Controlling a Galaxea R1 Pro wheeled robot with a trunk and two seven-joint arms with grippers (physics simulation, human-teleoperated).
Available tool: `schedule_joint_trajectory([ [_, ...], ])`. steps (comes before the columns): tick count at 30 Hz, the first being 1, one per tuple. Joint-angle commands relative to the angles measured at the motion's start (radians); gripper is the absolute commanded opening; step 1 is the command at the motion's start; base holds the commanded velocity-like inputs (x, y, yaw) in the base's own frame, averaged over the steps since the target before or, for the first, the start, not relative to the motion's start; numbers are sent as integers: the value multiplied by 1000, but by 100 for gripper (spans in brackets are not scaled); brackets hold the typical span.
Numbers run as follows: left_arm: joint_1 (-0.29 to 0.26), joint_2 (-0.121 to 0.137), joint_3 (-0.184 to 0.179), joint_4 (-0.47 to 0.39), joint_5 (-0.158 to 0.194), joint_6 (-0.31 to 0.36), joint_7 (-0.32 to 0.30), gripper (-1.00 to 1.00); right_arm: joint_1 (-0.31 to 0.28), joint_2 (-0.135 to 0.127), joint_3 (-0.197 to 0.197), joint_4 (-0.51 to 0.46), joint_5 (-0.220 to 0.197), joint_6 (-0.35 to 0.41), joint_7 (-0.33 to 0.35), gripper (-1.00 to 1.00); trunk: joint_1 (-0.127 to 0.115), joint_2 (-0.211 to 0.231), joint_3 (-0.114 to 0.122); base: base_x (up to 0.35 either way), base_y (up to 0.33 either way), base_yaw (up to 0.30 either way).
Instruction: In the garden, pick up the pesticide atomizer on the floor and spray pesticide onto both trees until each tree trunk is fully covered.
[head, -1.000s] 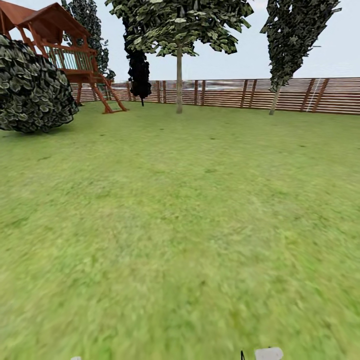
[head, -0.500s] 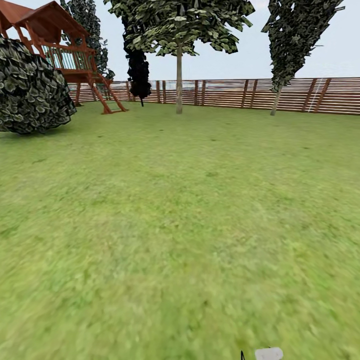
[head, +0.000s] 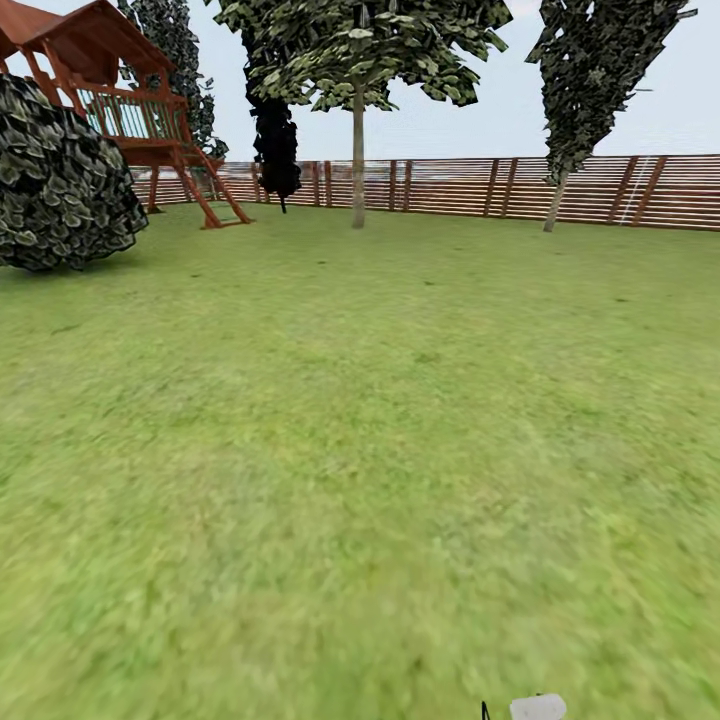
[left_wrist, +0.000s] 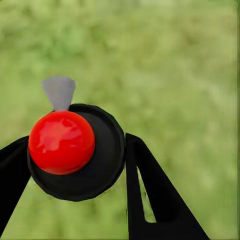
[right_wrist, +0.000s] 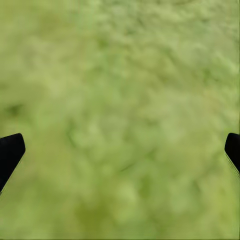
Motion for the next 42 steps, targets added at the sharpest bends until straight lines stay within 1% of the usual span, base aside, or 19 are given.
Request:
schedule_joint_trajectory([
  [1, 0, 0, 0, 0, 0, 0, 0, -100, 0, 0, 0, 0, 0, 0, 0, 100, 0, 0, 0, 338, 0, 0],
  [20, 0, 3, 2, -2, 1, 0, 1, -100, 0, 0, 0, 0, 0, 0, 0, 100, 0, 0, 0, 338, 0, 0],
  [42, 0, -2, -1, -2, 1, 0, 0, -100, 0, 0, 0, 0, 0, 0, 0, 100, 0, 0, 0, 338, 0, 0],
])
